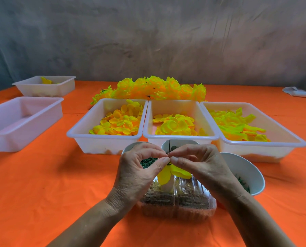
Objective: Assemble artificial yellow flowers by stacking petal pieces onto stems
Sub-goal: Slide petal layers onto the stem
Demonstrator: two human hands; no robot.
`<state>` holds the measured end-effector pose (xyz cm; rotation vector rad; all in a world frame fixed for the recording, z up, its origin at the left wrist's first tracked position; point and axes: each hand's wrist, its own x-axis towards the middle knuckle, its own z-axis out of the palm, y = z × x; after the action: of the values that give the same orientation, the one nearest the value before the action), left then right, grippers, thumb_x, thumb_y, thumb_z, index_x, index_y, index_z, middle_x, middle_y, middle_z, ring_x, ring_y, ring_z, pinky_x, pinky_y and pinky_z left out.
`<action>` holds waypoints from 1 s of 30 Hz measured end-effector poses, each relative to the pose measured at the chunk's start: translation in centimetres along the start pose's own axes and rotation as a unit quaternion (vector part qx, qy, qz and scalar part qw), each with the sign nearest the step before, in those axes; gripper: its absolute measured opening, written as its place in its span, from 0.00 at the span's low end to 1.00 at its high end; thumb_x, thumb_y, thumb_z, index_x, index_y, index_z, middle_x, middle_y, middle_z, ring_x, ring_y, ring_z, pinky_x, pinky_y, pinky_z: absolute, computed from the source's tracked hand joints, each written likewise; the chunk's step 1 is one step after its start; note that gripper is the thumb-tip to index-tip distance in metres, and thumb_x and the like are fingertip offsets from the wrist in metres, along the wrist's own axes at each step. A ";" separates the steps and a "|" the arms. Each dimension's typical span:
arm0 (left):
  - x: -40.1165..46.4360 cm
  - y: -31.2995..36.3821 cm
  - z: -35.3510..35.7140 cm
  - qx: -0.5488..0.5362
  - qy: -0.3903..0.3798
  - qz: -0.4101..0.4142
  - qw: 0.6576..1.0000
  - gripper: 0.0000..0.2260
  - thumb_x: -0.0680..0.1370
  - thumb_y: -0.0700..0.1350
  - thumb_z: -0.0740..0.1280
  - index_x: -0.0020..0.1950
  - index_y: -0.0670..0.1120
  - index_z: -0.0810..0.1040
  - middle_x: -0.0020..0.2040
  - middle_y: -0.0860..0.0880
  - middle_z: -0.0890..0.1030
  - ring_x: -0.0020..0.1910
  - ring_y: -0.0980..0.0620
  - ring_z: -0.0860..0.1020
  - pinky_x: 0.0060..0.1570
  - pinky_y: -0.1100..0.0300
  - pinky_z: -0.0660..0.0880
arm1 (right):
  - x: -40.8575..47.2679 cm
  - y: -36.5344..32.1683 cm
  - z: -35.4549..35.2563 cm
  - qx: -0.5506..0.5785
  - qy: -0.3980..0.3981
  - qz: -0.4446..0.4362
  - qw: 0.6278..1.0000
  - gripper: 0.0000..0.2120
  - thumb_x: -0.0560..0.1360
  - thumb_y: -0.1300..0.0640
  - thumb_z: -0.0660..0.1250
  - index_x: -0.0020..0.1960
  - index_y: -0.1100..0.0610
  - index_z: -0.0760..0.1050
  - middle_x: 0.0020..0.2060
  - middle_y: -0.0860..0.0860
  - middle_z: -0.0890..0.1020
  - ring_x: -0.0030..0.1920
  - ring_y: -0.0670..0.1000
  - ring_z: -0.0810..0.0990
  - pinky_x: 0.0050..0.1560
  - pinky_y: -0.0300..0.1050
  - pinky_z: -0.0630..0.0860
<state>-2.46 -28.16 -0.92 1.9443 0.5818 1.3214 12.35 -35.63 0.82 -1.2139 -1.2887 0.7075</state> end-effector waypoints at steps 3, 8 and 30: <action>-0.1 -0.2 0.0 0.001 -0.002 0.005 1.000 0.02 0.68 0.45 0.72 0.38 0.48 0.84 0.40 0.51 0.83 0.44 0.53 0.81 0.47 0.52 0.78 | -0.1 0.1 -0.1 -0.039 0.003 -0.015 0.999 0.05 0.65 0.51 0.72 0.40 0.50 0.85 0.38 0.51 0.85 0.42 0.49 0.83 0.50 0.50 0.78; 0.0 -0.1 -0.1 0.032 -0.010 0.031 0.999 0.04 0.68 0.45 0.72 0.38 0.45 0.84 0.40 0.51 0.82 0.44 0.53 0.81 0.47 0.51 0.78 | -0.3 0.1 0.0 -0.089 0.029 -0.053 0.994 0.03 0.64 0.50 0.71 0.36 0.45 0.83 0.38 0.49 0.85 0.42 0.46 0.82 0.48 0.46 0.78; -0.2 -0.2 -0.2 0.046 -0.027 -0.012 0.998 0.08 0.66 0.51 0.72 0.39 0.48 0.85 0.42 0.55 0.82 0.47 0.57 0.80 0.47 0.58 0.78 | -0.4 0.7 -0.4 -0.108 0.024 -0.047 0.993 0.08 0.63 0.52 0.74 0.38 0.55 0.85 0.39 0.50 0.85 0.48 0.53 0.81 0.53 0.59 0.76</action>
<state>-2.76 -28.12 -1.15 2.0352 0.6484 1.2422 12.82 -35.92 0.12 -1.3253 -1.3996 0.4785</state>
